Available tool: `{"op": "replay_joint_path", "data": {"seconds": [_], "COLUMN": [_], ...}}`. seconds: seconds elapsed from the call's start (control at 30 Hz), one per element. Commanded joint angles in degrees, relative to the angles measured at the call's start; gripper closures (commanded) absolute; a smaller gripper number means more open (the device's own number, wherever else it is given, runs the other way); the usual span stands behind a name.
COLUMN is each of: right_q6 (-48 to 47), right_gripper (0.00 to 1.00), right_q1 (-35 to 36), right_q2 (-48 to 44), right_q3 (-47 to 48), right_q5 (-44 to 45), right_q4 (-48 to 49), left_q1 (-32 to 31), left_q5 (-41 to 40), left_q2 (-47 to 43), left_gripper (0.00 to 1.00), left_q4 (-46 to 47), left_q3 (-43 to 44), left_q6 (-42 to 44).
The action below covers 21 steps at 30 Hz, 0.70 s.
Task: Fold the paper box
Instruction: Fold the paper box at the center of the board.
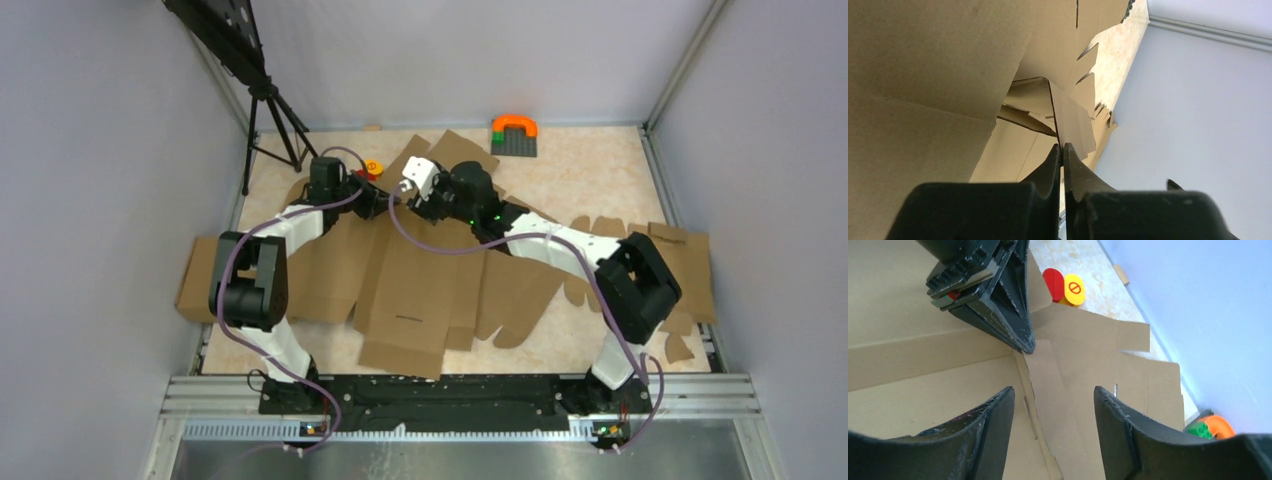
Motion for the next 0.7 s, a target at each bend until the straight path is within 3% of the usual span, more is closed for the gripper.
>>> {"op": "replay_joint_path", "data": {"seconds": [0.0, 0.13, 0.27, 0.4, 0.57, 0.67], "right_q6": [11.4, 24.0, 39.0, 49.1, 52.6, 53.9], "right_gripper": [0.38, 0.31, 0.16, 0.2, 0.32, 0.35], "right_q1": [-1.7, -4.4, -7.5, -12.1, -13.0, -13.1], "right_q2": [-7.2, -13.6, -19.9, -20.9, -18.2, -14.8], "right_q3": [-3.2, -10.1, -18.0, -18.8, -21.3, -20.6], "right_q5": [3.0, 4.5, 14.5, 11.5, 5.2, 3.6], "right_q4": [-1.3, -3.6, -6.7, -15.7, -12.9, -9.2], "left_q1": [0.8, 2.1, 3.7, 4.8, 5.7, 5.7], "left_q5": [1.7, 2.7, 4.0, 5.6, 6.5, 7.0], "left_q2": [0.2, -0.9, -1.0, -0.7, -0.1, 0.6], "left_gripper": [1.0, 1.0, 1.0, 1.0, 1.0, 1.0], "left_q4": [5.6, 10.1, 12.4, 14.9, 15.9, 16.4], "left_q3": [-1.5, -4.9, -7.2, -8.6, -8.8, -8.3], "left_q6": [-1.1, -3.0, -4.1, -5.1, -5.5, -5.9]}}
